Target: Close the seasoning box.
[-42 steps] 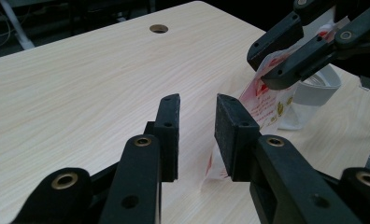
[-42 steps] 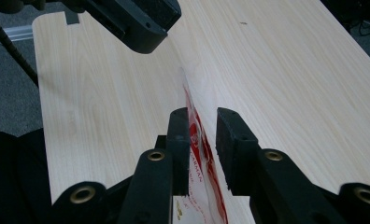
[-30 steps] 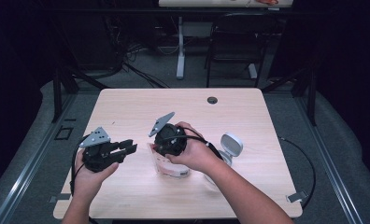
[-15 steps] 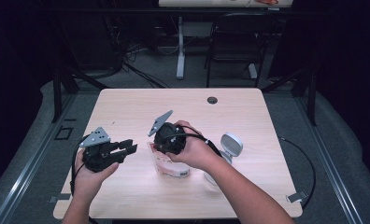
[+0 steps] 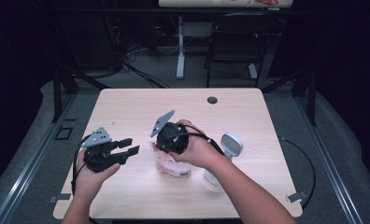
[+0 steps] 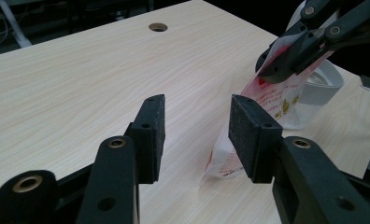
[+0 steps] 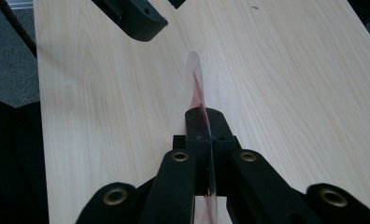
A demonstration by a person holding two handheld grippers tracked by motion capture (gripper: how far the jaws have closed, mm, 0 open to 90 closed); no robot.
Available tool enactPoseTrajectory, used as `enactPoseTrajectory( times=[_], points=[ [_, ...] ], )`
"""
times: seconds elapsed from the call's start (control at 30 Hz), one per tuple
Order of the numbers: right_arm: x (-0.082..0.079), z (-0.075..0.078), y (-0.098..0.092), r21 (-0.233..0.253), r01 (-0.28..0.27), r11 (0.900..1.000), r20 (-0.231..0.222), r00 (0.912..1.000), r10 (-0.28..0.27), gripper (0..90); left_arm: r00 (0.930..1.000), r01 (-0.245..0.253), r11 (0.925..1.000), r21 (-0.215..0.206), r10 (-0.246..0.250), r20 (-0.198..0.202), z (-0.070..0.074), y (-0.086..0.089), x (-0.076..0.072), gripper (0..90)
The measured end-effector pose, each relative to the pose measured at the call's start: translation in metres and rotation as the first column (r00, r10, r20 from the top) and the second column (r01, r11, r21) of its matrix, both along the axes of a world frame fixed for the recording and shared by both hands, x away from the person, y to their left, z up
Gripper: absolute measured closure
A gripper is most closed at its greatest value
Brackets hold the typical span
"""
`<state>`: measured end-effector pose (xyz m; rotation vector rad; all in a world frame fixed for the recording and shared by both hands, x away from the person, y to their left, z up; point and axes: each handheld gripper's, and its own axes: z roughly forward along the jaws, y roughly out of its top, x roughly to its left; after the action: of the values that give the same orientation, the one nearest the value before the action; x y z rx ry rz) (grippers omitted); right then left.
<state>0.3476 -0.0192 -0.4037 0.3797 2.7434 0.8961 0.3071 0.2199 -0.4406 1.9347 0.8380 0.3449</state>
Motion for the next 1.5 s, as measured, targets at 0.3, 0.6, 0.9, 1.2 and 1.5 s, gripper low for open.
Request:
enactPoseTrajectory(
  times=[0.3,0.6,0.9,1.2,1.5],
  points=[
    [-0.001,0.005,-0.015,0.035,0.007,0.999,0.000,1.0000,-0.007,90.0,0.9998,0.018,0.9998,-0.002,-0.018,0.004,-0.001,-0.002,0.000,56.4],
    [-0.006,0.013,-0.024,0.068,0.008,0.998,0.016,0.9998,-0.009,90.0,0.9997,0.022,0.9998,-0.001,-0.022,0.007,-0.002,-0.004,0.000,55.1],
    [-0.010,0.019,-0.031,0.098,0.004,0.995,0.022,0.9997,-0.006,90.0,0.9983,0.058,0.9983,-0.010,-0.058,-0.003,-0.009,-0.012,0.003,52.7],
    [-0.015,0.023,-0.033,0.106,-0.008,0.994,0.034,0.9994,0.005,90.0,0.9969,0.078,0.9969,0.001,-0.078,-0.008,-0.016,-0.020,0.004,51.7],
    [-0.017,0.027,-0.036,0.120,-0.017,0.993,0.040,0.9991,0.012,90.0,0.9915,0.121,0.9927,0.000,-0.121,-0.050,-0.024,-0.027,0.006,52.6]
  ],
)
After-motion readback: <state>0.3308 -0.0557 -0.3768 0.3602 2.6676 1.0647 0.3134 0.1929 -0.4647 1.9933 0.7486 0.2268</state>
